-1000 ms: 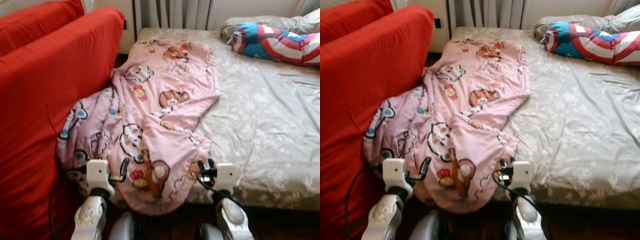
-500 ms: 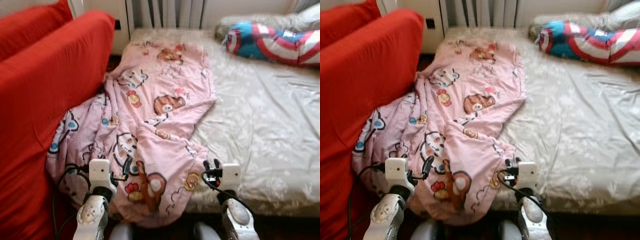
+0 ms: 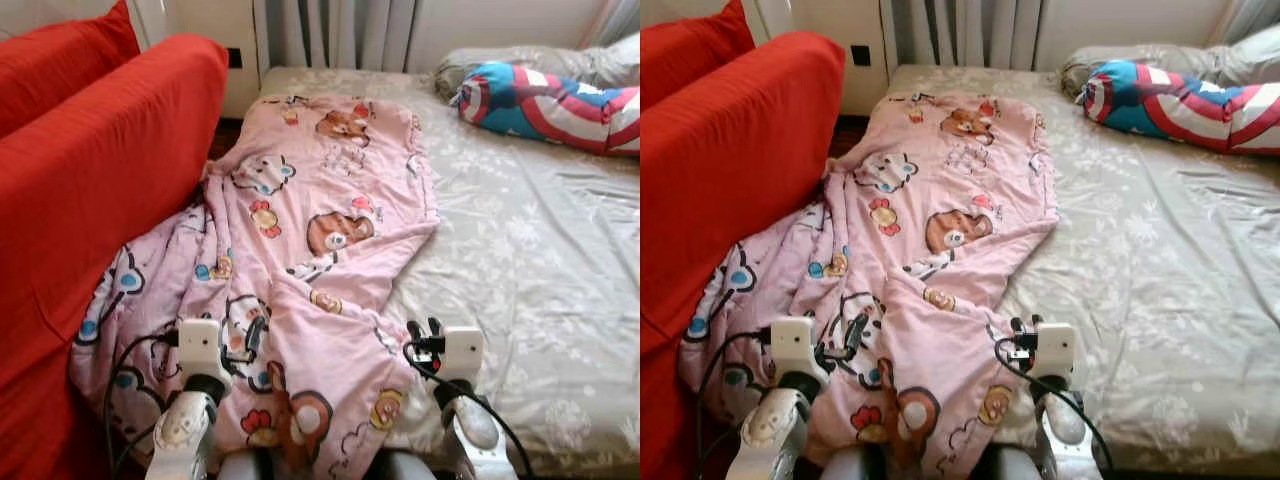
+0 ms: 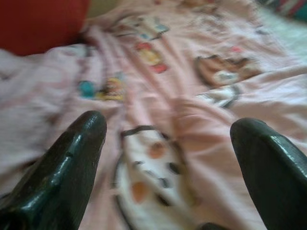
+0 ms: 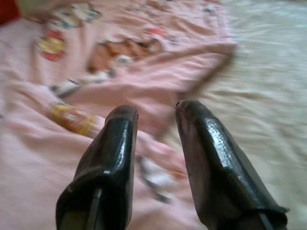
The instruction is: Clean up the room
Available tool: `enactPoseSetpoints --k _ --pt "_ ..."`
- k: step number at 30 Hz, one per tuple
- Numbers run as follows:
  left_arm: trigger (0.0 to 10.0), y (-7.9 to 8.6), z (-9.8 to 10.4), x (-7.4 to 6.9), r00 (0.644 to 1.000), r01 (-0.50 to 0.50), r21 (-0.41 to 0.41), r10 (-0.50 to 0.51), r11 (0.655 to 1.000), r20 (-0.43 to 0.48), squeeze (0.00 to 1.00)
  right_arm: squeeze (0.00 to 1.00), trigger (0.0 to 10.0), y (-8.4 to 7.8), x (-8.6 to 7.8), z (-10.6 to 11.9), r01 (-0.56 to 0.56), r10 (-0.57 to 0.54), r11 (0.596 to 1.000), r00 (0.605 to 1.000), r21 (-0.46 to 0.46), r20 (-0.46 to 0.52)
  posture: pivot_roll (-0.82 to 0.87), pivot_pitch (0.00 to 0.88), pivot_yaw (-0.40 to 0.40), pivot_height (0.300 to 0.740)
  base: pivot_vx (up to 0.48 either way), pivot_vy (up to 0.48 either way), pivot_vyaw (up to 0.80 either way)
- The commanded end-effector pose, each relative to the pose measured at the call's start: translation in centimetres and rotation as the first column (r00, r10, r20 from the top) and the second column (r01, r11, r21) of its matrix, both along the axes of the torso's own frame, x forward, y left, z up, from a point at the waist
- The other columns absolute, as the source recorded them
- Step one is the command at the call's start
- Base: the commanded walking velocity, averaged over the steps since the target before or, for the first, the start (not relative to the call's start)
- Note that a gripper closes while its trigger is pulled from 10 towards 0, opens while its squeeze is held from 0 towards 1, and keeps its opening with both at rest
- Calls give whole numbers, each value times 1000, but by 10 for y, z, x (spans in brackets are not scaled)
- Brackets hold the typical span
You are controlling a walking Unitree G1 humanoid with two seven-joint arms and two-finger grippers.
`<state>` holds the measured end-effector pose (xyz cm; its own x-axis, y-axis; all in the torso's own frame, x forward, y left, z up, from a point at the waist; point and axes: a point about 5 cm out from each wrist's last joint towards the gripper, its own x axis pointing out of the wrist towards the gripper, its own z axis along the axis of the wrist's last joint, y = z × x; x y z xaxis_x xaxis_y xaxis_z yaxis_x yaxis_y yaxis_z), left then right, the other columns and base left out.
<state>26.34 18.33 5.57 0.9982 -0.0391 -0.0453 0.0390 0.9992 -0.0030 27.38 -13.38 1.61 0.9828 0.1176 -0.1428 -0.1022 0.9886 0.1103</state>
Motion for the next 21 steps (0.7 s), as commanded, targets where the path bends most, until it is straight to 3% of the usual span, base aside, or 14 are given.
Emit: enactPoseSetpoints --k 1,11,15,21 --pt "10000 -1 -2 -1 1000 -4 -10 3 1000 -8 0 0 10000 -6 -1 -3 8 -9 1000 1000 -19 -20 -24 107 -8 646 0 0 0" --pt "10000 0 -1 -1 1000 -3 -7 3 1000 -6 0 0 10000 -20 11 0 64 -67 995 997 -73 -44 -16 113 -6 632 0 0 0" --pt "10000 1 -1 -2 1000 -4 -4 4 1000 -7 0 0 10000 -22 14 3 84 -85 996 996 -43 -30 -10 116 -4 604 0 0 0" --pt "10000 4 -1 -3 1000 -4 4 4 1000 -9 0 0 10000 -31 19 3 143 -144 990 988 -13 -62 5 122 3 604 0 0 0"
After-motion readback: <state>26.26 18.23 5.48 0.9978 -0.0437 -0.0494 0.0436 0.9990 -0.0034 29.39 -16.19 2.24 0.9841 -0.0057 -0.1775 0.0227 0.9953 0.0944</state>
